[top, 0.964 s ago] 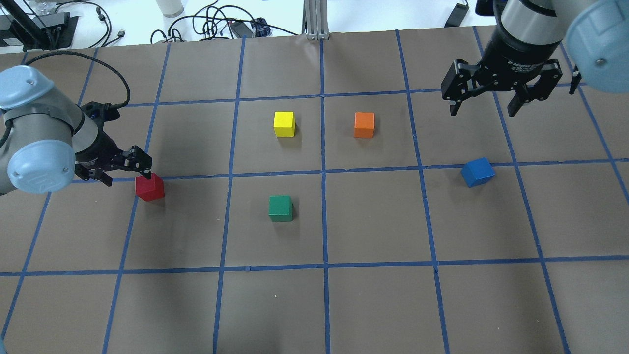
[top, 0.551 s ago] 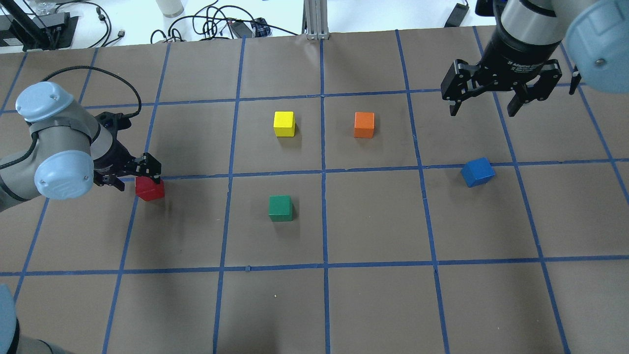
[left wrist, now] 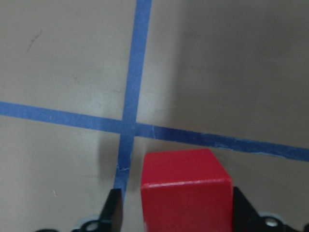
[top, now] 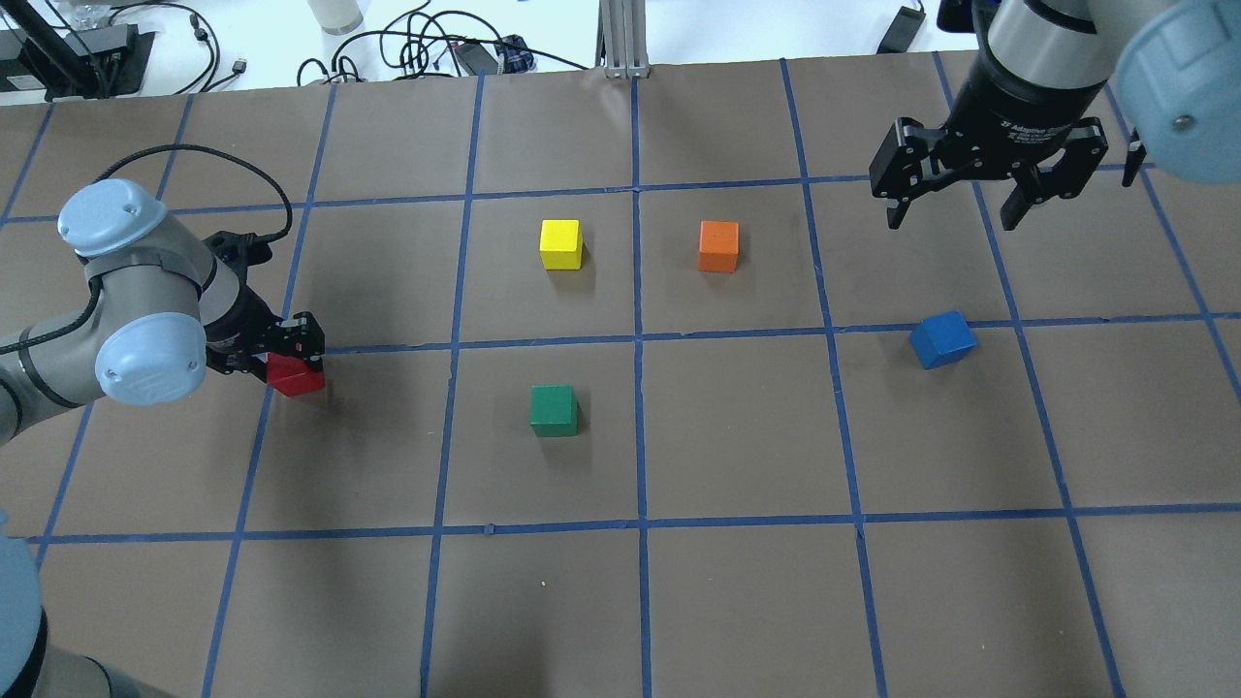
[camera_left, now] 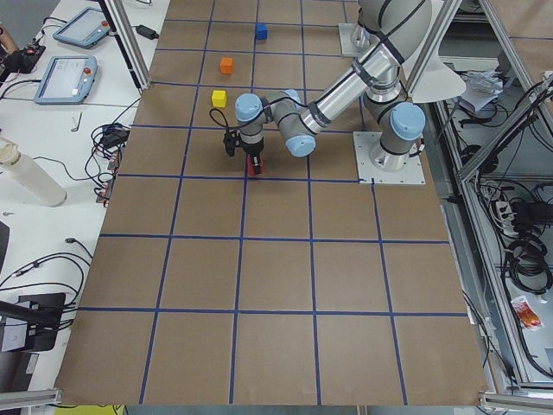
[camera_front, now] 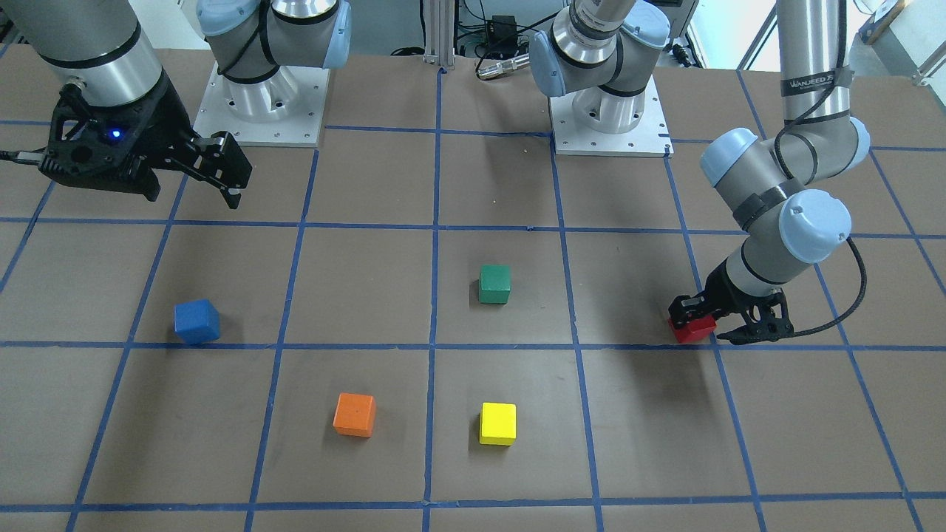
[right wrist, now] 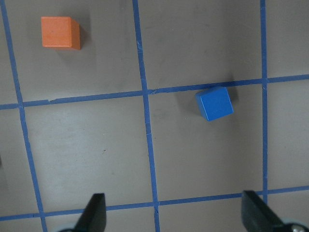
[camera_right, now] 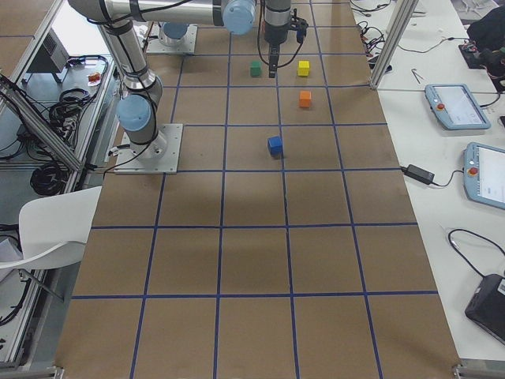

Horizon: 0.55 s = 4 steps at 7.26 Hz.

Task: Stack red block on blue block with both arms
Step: 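Close the left gripper on the red cube and lift it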

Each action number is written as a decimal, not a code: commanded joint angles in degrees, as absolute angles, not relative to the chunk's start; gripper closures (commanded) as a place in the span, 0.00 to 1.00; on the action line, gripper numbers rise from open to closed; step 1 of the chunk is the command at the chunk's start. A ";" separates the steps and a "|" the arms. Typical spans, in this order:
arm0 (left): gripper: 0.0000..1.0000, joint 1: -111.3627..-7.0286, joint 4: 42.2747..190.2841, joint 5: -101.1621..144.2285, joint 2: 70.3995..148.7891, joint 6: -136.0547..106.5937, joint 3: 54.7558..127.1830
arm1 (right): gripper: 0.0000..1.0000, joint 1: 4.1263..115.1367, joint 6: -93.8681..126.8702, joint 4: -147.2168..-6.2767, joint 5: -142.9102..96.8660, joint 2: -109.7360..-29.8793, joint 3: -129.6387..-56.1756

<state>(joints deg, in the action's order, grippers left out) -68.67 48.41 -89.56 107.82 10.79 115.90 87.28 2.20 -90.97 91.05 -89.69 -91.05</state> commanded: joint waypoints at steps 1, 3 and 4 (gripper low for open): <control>0.88 -73.19 49.04 -90.26 105.56 7.30 115.23 | 0.00 87.28 2.20 -90.97 91.05 -89.65 -91.05; 0.88 -84.30 53.41 -90.00 105.56 4.94 110.95 | 0.00 87.28 2.20 -90.97 91.05 -89.65 -91.05; 0.88 -93.51 53.87 -89.74 106.77 0.14 107.61 | 0.00 87.28 2.20 -90.97 91.05 -89.65 -91.05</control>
